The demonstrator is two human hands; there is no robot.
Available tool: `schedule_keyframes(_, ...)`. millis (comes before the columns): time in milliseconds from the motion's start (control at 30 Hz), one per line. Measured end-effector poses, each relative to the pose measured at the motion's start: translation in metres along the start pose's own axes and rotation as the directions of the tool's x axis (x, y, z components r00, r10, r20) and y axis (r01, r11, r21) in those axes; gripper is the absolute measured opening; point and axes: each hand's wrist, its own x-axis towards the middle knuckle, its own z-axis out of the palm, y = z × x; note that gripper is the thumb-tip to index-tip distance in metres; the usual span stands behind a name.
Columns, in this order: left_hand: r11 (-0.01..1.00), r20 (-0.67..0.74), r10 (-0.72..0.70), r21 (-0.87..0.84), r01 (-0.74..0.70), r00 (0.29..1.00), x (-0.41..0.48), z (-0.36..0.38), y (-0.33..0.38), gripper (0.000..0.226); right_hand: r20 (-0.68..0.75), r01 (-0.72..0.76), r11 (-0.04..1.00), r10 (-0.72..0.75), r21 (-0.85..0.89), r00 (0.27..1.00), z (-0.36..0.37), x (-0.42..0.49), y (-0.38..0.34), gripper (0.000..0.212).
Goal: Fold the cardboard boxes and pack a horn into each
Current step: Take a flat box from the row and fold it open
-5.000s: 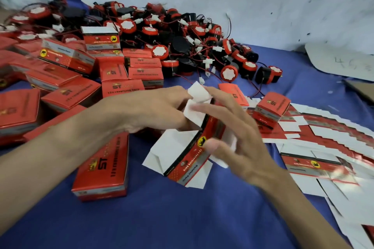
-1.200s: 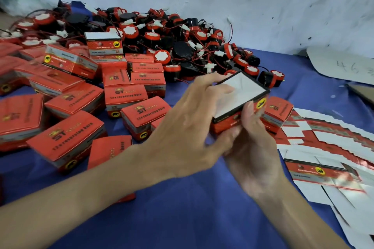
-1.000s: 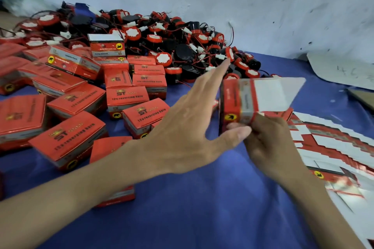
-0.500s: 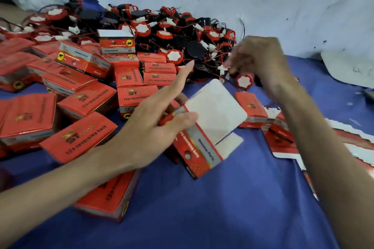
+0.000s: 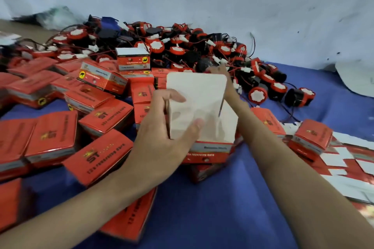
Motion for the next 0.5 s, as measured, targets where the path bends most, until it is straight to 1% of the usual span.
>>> schedule_keyframes(33, 1.000, -0.020, -0.002, 0.017, 0.002, 1.000, 0.001, 0.000, -0.001, 0.032, -0.116, -0.033, 0.986, 0.053, 0.164, 0.992, -0.009, -0.005, 0.004, 0.026)
schedule_keyframes(67, 0.999, -0.026, -0.015, 0.048, 0.016, 1.000, 0.002, 0.000, -0.003, 0.031, -0.165, -0.079, 0.937, 0.143, 0.340, 0.976, -0.023, -0.017, 0.005, 0.023)
schedule_keyframes(100, 0.996, -0.022, -0.034, 0.083, 0.036, 0.999, 0.004, 0.000, -0.004, 0.030, -0.198, -0.083, 0.851, 0.214, 0.519, 0.956, -0.034, -0.025, 0.007, 0.024)
schedule_keyframes(133, 0.993, -0.021, -0.053, 0.102, 0.055, 0.998, 0.004, 0.001, -0.004, 0.029, -0.163, -0.091, 0.733, 0.267, 0.674, 0.950, -0.047, -0.036, 0.006, 0.034)
schedule_keyframes(167, 0.992, -0.021, -0.069, 0.100, 0.071, 0.997, 0.005, 0.002, -0.005, 0.029, -0.125, -0.062, 0.593, 0.269, 0.802, 0.955, -0.059, -0.048, 0.006, 0.038)
schedule_keyframes(200, 0.993, -0.014, -0.082, 0.085, 0.083, 0.997, 0.006, 0.002, -0.004, 0.029, -0.099, -0.018, 0.457, 0.230, 0.889, 0.968, -0.070, -0.062, 0.004, 0.037)
schedule_keyframes(233, 0.994, 0.004, -0.087, 0.069, 0.086, 0.996, 0.005, 0.003, -0.004, 0.029, -0.111, 0.031, 0.373, 0.194, 0.927, 0.975, -0.080, -0.076, 0.002, 0.034)
schedule_keyframes(267, 0.996, 0.024, -0.076, 0.057, 0.075, 0.997, 0.005, 0.003, -0.003, 0.030, -0.138, 0.073, 0.340, 0.172, 0.938, 0.975, -0.093, -0.090, 0.000, 0.033)
schedule_keyframes(333, 0.998, 0.057, -0.043, 0.053, 0.040, 0.997, 0.004, 0.003, -0.005, 0.033, -0.222, 0.176, 0.326, 0.110, 0.929, 0.969, -0.112, -0.116, -0.005, 0.037)
schedule_keyframes(367, 0.998, 0.071, -0.022, 0.052, 0.019, 0.997, 0.004, 0.003, -0.006, 0.035, -0.275, 0.237, 0.359, 0.057, 0.903, 0.960, -0.117, -0.127, -0.011, 0.042)
schedule_keyframes(400, 0.999, 0.085, 0.001, 0.051, -0.005, 0.996, 0.003, 0.004, -0.006, 0.036, -0.322, 0.297, 0.425, -0.013, 0.855, 0.946, -0.119, -0.137, -0.017, 0.047)
schedule_keyframes(433, 0.998, 0.099, 0.026, 0.054, -0.032, 0.995, 0.003, 0.004, -0.006, 0.037, -0.351, 0.352, 0.520, -0.104, 0.778, 0.930, -0.116, -0.143, -0.024, 0.053)
schedule_keyframes(467, 0.998, 0.122, 0.046, 0.044, -0.052, 0.991, 0.003, 0.006, -0.005, 0.037, -0.343, 0.386, 0.640, -0.199, 0.664, 0.918, -0.111, -0.149, -0.032, 0.058)
schedule_keyframes(500, 0.998, 0.138, 0.055, 0.000, -0.055, 0.989, 0.004, 0.007, -0.006, 0.034, -0.308, 0.406, 0.758, -0.280, 0.511, 0.909, -0.103, -0.152, -0.037, 0.063)
